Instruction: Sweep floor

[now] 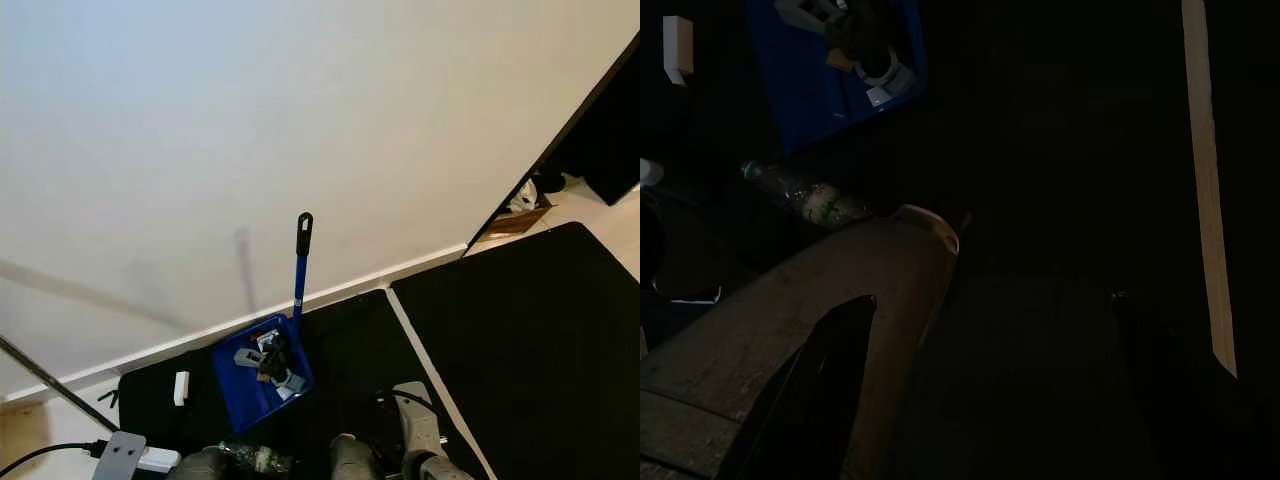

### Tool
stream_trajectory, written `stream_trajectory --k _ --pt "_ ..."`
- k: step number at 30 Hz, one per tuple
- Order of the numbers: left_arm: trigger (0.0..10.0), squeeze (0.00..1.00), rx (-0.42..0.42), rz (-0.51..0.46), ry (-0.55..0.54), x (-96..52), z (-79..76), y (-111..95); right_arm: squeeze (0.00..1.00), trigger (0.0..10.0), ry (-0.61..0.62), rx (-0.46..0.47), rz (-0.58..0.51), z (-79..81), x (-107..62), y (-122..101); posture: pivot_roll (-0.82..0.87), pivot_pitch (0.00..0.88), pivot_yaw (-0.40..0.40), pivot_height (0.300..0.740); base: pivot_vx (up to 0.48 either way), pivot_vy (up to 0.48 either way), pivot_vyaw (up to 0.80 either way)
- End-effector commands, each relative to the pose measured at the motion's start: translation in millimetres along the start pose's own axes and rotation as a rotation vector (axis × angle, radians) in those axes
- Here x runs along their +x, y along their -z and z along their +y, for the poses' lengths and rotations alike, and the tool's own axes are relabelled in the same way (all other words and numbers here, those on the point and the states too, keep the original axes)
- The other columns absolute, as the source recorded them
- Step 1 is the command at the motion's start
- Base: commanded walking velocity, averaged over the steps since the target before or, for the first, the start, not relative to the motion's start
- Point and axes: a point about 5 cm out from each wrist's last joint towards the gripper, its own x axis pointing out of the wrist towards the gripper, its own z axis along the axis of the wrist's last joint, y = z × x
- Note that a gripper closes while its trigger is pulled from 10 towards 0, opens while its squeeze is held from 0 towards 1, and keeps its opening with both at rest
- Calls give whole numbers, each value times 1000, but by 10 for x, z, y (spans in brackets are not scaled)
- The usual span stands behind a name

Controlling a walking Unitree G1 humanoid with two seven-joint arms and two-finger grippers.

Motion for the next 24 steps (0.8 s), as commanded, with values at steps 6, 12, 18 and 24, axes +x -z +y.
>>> stream_trajectory --k 6,12,18,24 --pt "10000 0 -6 32 17 -26 -55 90 0 10000 -2 14 26 5 -17 73 15 140 -33 740 0 0 0" --pt "10000 0 -7 33 17 -28 -57 96 0 10000 -1 15 27 5 -18 79 15 141 -33 740 0 0 0" --pt "10000 0 -6 33 17 -29 -56 100 0 10000 -1 15 27 6 -19 80 14 142 -33 740 0 0 0" --pt "10000 0 -7 35 18 -32 -57 106 0 10000 0 18 29 5 -22 89 15 145 -34 740 0 0 0"
